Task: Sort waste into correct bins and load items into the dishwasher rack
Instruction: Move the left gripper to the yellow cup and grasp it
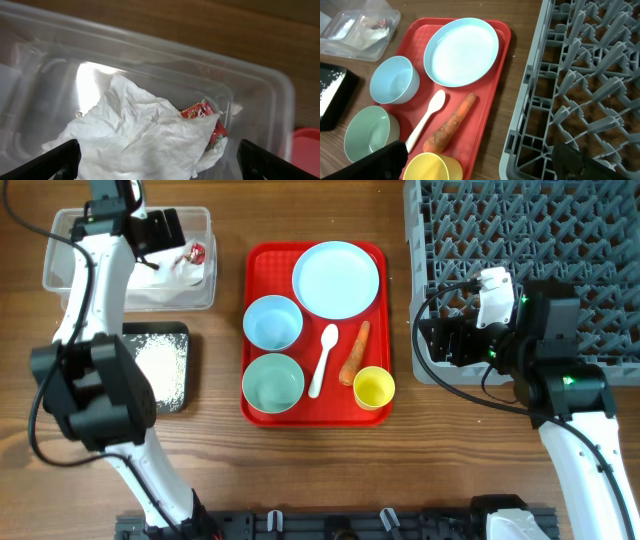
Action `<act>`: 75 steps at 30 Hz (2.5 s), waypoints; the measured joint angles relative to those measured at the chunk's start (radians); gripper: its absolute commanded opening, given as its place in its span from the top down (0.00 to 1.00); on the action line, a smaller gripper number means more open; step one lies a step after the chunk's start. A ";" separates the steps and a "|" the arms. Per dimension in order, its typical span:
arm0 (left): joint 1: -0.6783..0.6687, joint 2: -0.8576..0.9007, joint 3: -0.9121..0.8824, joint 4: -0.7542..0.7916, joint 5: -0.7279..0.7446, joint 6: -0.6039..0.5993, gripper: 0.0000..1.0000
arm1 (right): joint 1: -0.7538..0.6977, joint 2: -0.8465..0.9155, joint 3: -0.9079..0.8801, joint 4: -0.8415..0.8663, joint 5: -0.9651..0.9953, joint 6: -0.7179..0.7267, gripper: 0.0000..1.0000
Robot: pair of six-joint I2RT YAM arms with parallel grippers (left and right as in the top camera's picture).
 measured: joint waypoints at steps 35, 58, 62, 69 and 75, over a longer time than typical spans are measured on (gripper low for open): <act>-0.644 -0.095 0.001 -0.564 0.252 0.098 0.09 | 0.000 0.000 0.000 0.021 0.005 0.003 0.00; -0.879 0.136 0.000 -0.499 0.282 0.097 0.10 | 0.000 0.000 0.000 -0.011 0.006 0.003 0.01; -0.878 0.136 0.000 -0.489 0.282 0.097 0.10 | 0.000 0.000 0.000 -0.013 0.006 0.003 0.01; -0.877 0.128 0.000 -0.534 0.282 0.093 0.17 | 0.000 0.000 0.000 -0.013 0.006 0.003 0.01; -0.877 0.031 0.000 -0.580 0.286 0.087 0.37 | 0.000 0.000 0.000 -0.014 0.006 0.003 0.01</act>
